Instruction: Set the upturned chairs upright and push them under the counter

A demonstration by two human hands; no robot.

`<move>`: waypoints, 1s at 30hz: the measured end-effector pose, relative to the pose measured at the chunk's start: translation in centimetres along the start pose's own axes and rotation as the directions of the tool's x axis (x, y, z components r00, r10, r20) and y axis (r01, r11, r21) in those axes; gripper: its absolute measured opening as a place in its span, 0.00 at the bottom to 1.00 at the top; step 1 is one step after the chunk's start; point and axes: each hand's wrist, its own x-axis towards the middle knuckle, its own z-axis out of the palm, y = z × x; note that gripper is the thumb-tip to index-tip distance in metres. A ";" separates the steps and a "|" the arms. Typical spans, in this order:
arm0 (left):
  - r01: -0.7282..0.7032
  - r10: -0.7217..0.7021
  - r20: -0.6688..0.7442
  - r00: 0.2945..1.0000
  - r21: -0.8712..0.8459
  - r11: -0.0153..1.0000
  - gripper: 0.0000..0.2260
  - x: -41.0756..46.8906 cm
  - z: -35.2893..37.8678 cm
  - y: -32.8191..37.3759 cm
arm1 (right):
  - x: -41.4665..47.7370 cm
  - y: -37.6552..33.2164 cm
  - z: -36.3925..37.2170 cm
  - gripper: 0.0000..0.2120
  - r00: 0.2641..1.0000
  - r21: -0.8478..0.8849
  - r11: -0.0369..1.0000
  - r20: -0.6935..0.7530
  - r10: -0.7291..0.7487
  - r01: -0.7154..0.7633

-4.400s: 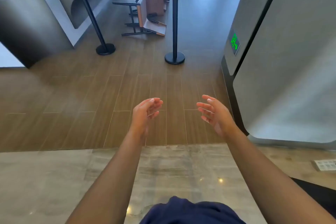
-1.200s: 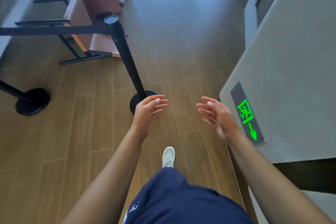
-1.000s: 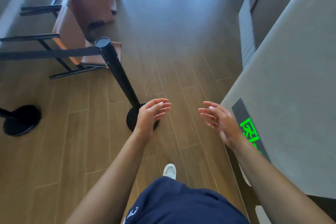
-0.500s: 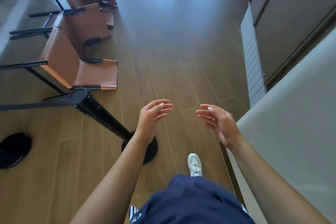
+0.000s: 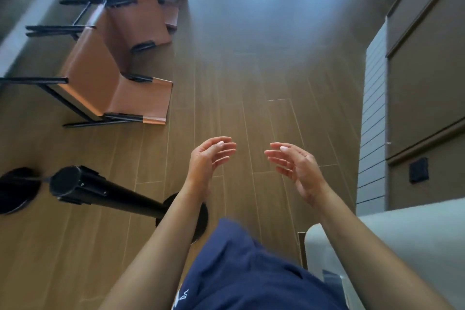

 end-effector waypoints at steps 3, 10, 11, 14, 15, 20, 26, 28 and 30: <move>0.000 0.000 -0.041 0.999 -0.009 1.000 0.10 3.7 -0.2 1.1 | 4.1 -1.1 0.3 0.11 0.999 -0.016 0.999 0.024 0.035 -0.035; 0.010 -0.012 -0.069 0.998 -0.030 0.999 0.09 14.5 -0.9 3.5 | 15.3 -5.3 2.6 0.10 0.997 -0.060 0.998 0.076 0.019 -0.015; 0.011 -0.013 -0.069 0.998 -0.030 0.999 0.09 16.3 -1.0 4.2 | 17.0 -6.2 3.1 0.10 0.996 -0.072 0.997 0.083 0.016 -0.010; 0.031 -0.032 -0.052 0.998 -0.008 0.999 0.09 21.5 -1.4 6.5 | 21.8 -9.0 4.4 0.10 0.996 -0.107 0.994 0.092 0.016 -0.006; 0.032 -0.032 -0.043 0.999 0.006 0.999 0.09 23.1 -1.5 7.2 | 23.3 -9.9 4.8 0.10 0.995 -0.112 0.994 0.095 0.011 0.000; 0.023 -0.023 -0.098 0.995 0.000 1.000 0.09 29.8 -2.0 10.2 | 30.4 -13.5 6.4 0.10 0.993 -0.131 0.991 0.122 0.005 0.011; 0.034 -0.046 -0.190 0.981 -0.068 0.997 0.09 36.4 -1.6 11.8 | 38.4 -16.6 7.4 0.10 0.983 -0.138 0.990 0.179 0.038 -0.013; 0.026 -0.047 -0.229 0.972 -0.094 0.995 0.09 39.2 -1.0 12.2 | 41.7 -17.7 7.2 0.10 0.978 -0.148 0.989 0.201 0.053 -0.023; 0.010 -0.041 -0.271 0.962 -0.116 0.993 0.09 42.0 -0.3 12.7 | 45.2 -19.1 6.9 0.10 0.970 -0.166 0.986 0.234 0.068 -0.029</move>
